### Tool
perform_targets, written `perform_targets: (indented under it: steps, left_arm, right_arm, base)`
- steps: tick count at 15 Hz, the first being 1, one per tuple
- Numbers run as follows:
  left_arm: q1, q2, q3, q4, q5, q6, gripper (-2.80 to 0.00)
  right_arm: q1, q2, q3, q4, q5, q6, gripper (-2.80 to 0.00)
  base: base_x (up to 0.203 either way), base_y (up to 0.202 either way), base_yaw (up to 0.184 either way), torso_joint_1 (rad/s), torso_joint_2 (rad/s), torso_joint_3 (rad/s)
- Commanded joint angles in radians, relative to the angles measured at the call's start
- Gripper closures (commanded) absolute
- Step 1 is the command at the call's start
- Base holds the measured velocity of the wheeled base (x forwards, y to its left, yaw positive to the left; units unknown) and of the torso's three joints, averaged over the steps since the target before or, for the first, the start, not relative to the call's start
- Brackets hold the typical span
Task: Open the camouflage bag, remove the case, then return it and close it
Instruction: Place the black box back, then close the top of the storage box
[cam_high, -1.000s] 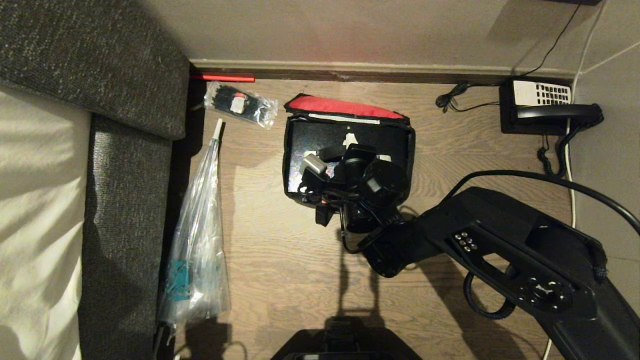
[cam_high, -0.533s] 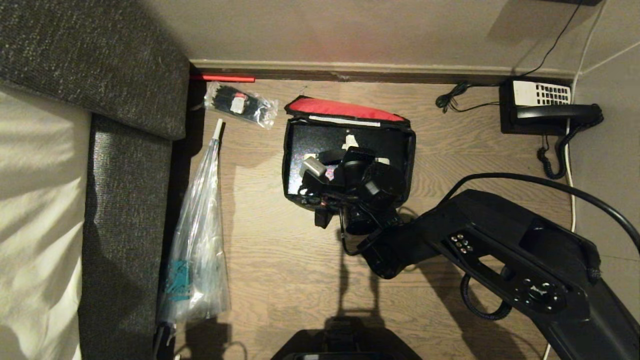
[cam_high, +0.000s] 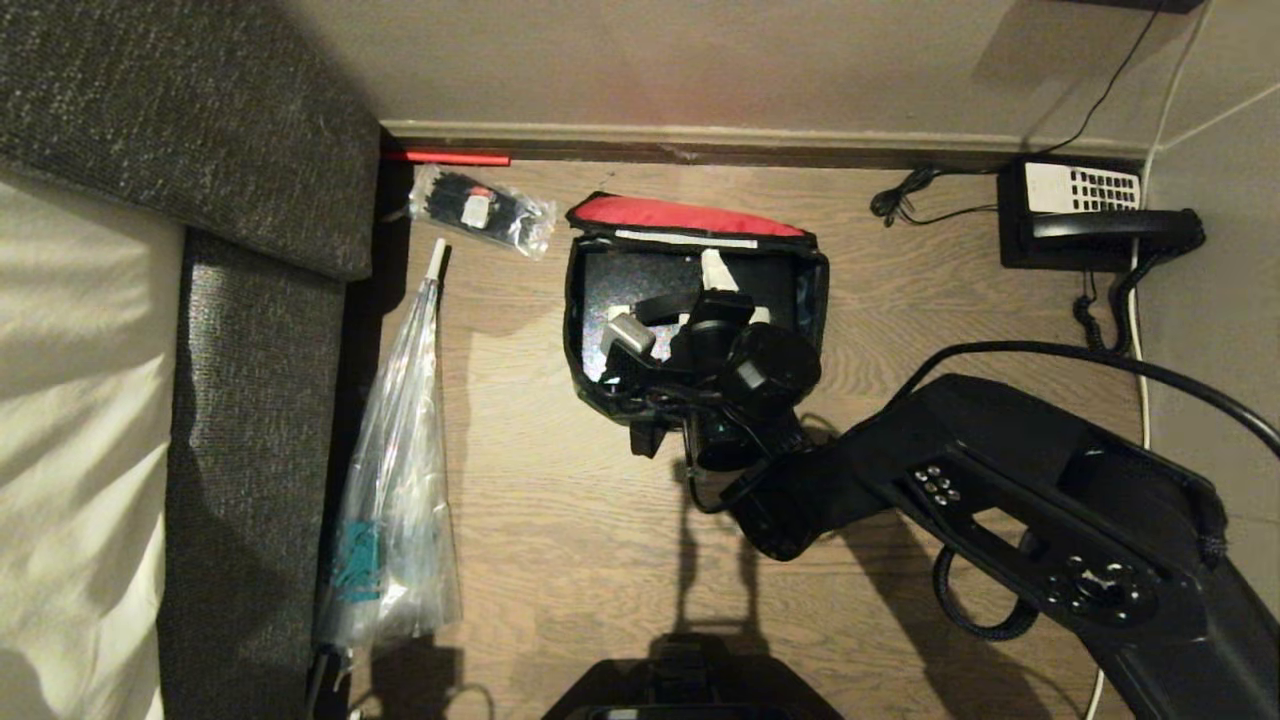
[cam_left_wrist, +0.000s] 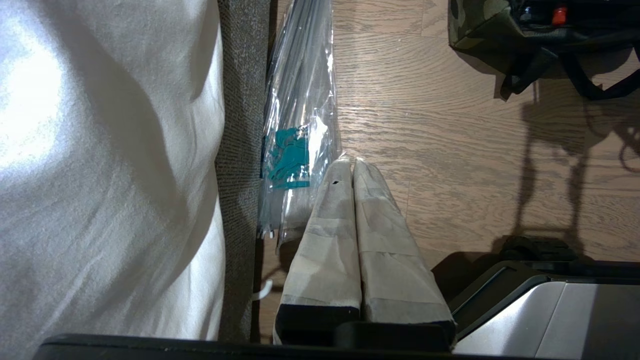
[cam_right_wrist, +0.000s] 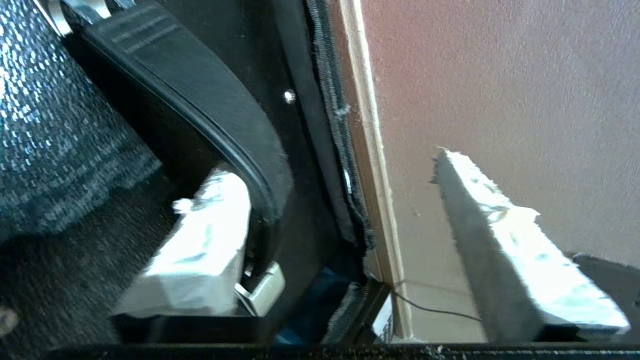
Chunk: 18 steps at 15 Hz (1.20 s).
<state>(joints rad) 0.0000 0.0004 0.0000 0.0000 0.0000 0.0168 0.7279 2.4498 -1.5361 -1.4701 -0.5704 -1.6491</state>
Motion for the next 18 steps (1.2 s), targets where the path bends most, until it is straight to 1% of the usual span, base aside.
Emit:
perform_targets:
  steps: [1,5,9,10,11,12,13,14,15,16,18]
  left_arm:
    - [0.000,0.000,0.000,0.000,0.000,0.000,0.00]
    - [0.000,0.000,0.000,0.000,0.000,0.000,0.00]
    - [0.000,0.000,0.000,0.000,0.000,0.000,0.00]
    - [0.000,0.000,0.000,0.000,0.000,0.000,0.00]
    - [0.000,0.000,0.000,0.000,0.000,0.000,0.00]
    - [0.000,0.000,0.000,0.000,0.000,0.000,0.00]
    - [0.000,0.000,0.000,0.000,0.000,0.000,0.00]
    - [0.000,0.000,0.000,0.000,0.000,0.000,0.00]
    - [0.000,0.000,0.000,0.000,0.000,0.000,0.00]
    - [0.000,0.000,0.000,0.000,0.000,0.000,0.00]
    - [0.000,0.000,0.000,0.000,0.000,0.000,0.00]
  right_arm:
    - [0.002,-0.068,0.055,-0.005,-0.005,-0.010,-2.80]
    - [0.029,-0.241,0.249,-0.003,-0.010,0.018,-2.80]
    - [0.038,-0.425,0.414,0.001,-0.056,0.041,-2.80]
    - [0.038,-0.475,0.437,0.008,-0.074,0.049,0.00]
    - [0.038,-0.523,0.459,0.018,-0.095,0.054,0.00]
    - [0.036,-0.571,0.489,0.026,-0.136,0.064,0.00]
    - [0.032,-0.617,0.523,0.032,-0.217,0.093,0.00]
    - [0.024,-0.652,0.552,0.040,-0.305,0.147,0.00]
    - [0.013,-0.681,0.594,0.055,-0.372,0.228,0.00]
    - [0.003,-0.711,0.628,0.089,-0.417,0.305,0.00]
    - [-0.008,-0.767,0.724,0.189,-0.448,0.444,0.00]
  base:
    - [0.000,0.000,0.000,0.000,0.00,0.000]
    - [0.000,0.000,0.000,0.000,0.00,0.000]
    - [0.000,0.000,0.000,0.000,0.00,0.000]
    - [0.000,0.000,0.000,0.000,0.00,0.000]
    - [0.000,0.000,0.000,0.000,0.00,0.000]
    - [0.000,0.000,0.000,0.000,0.00,0.000]
    - [0.000,0.000,0.000,0.000,0.00,0.000]
    - [0.000,0.000,0.000,0.000,0.00,0.000]
    - [0.000,0.000,0.000,0.000,0.00,0.000]
    - [0.000,0.000,0.000,0.000,0.00,0.000]
    - [0.000,0.000,0.000,0.000,0.00,0.000]
